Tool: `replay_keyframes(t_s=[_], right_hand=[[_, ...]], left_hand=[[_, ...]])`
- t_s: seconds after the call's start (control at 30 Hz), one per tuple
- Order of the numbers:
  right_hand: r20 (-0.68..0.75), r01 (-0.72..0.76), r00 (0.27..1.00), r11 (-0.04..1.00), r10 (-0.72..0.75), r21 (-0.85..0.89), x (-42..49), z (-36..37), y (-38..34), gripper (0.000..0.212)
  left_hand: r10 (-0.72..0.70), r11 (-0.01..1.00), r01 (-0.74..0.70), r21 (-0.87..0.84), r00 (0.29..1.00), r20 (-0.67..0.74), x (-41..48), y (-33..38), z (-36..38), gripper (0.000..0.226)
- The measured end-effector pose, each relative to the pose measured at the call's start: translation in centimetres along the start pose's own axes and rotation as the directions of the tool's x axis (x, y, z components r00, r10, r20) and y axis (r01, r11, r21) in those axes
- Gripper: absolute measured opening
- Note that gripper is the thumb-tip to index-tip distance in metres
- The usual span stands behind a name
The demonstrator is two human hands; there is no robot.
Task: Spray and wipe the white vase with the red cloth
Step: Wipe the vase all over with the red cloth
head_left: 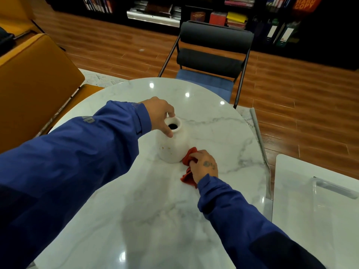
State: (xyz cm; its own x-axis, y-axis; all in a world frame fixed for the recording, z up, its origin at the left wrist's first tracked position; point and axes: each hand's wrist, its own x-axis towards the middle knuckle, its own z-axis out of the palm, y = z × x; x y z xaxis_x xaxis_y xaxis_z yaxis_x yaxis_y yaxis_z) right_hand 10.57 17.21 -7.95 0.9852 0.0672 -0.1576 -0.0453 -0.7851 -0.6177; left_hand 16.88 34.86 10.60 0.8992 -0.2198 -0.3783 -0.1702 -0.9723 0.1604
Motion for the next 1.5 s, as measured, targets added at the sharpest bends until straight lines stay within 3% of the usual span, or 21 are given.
replay_keyframes(t_s=[0.1, 0.17, 0.3, 0.47, 0.6, 0.73, 0.8, 0.97, 1.07, 1.13, 1.2, 1.3, 1.43, 1.5], right_hand=[[-0.021, -0.097, 0.995, 0.99, 0.1, 0.105, 0.1, 0.0, -0.7, 0.022], [-0.011, -0.07, 0.997, 0.984, 0.072, 0.161, -0.8, 0.1, -0.9, 0.023], [0.105, 0.03, 0.994, 0.998, -0.035, 0.047, -2.7, 0.1, -0.6, 0.024], [0.068, -0.171, 0.985, 0.933, 0.157, 0.316, -1.4, -2.4, -2.1, 0.029], [-0.099, -0.003, 0.994, 0.953, 0.035, 0.303, -0.3, -5.0, -3.0, 0.024], [-0.182, 0.224, 0.968, 0.915, -0.171, 0.334, 0.1, -6.4, -5.7, 0.026], [-0.202, 0.261, 0.958, 0.904, -0.201, 0.338, -0.3, -5.9, -6.4, 0.028], [-0.22, 0.057, 0.974, 0.887, 0.051, 0.458, -1.2, -4.5, -4.3, 0.023], [0.028, -0.152, 0.987, 0.848, 0.16, 0.508, -2.1, -3.7, -3.0, 0.03], [0.11, -0.227, 0.974, 0.816, 0.199, 0.532, -2.2, -3.6, -2.9, 0.033], [0.03, -0.185, 0.98, 0.855, 0.196, 0.484, -1.5, -4.1, -3.3, 0.028], [-0.149, 0.002, 0.986, 0.895, 0.072, 0.445, 0.1, -5.8, -4.4, 0.028], [-0.198, 0.198, 0.973, 0.858, -0.116, 0.474, 0.5, -5.8, -6.3, 0.022], [-0.261, 0.226, 0.958, 0.868, -0.117, 0.442, -0.3, -4.7, -6.2, 0.025]], left_hand=[[-0.007, 1.0, 0.007, 0.003, 1.0, 0.005, -0.1, 0.1, 0.1, 0.065], [-0.014, 1.0, 0.014, -0.004, 1.0, 0.006, -0.1, 0.0, 0.1, 0.066], [-0.014, 1.0, 0.014, -0.004, 1.0, -0.004, -0.1, 0.0, 0.0, 0.066], [-0.011, 1.0, 0.011, 0.001, 1.0, -0.016, -0.1, 0.1, 0.2, 0.066], [-0.008, 1.0, 0.008, -0.001, 1.0, -0.019, -0.1, -0.1, 0.3, 0.066], [-0.003, 1.0, 0.003, 0.002, 1.0, -0.02, -0.1, -0.1, 0.2, 0.067], [-0.004, 1.0, 0.004, 0.002, 1.0, -0.025, 0.0, 0.0, 0.3, 0.067], [-0.019, 1.0, 0.018, -0.025, 0.999, -0.034, -0.1, -0.2, 0.6, 0.066], [-0.024, 1.0, 0.024, -0.018, 0.999, -0.024, -0.1, -0.1, 0.6, 0.067], [-0.03, 1.0, 0.03, -0.011, 0.999, -0.019, 0.0, 0.1, 0.6, 0.068], [-0.035, 0.999, 0.035, -0.01, 0.999, -0.018, 0.1, 0.0, 0.6, 0.068], [-0.037, 0.999, 0.037, 0.002, 0.999, -0.012, 0.2, -0.1, 0.5, 0.068], [-0.036, 0.999, 0.036, 0.021, 0.999, -0.014, 0.4, -0.1, 0.4, 0.069], [-0.037, 0.999, 0.037, 0.031, 0.999, -0.018, 0.4, 0.0, 0.5, 0.069]])
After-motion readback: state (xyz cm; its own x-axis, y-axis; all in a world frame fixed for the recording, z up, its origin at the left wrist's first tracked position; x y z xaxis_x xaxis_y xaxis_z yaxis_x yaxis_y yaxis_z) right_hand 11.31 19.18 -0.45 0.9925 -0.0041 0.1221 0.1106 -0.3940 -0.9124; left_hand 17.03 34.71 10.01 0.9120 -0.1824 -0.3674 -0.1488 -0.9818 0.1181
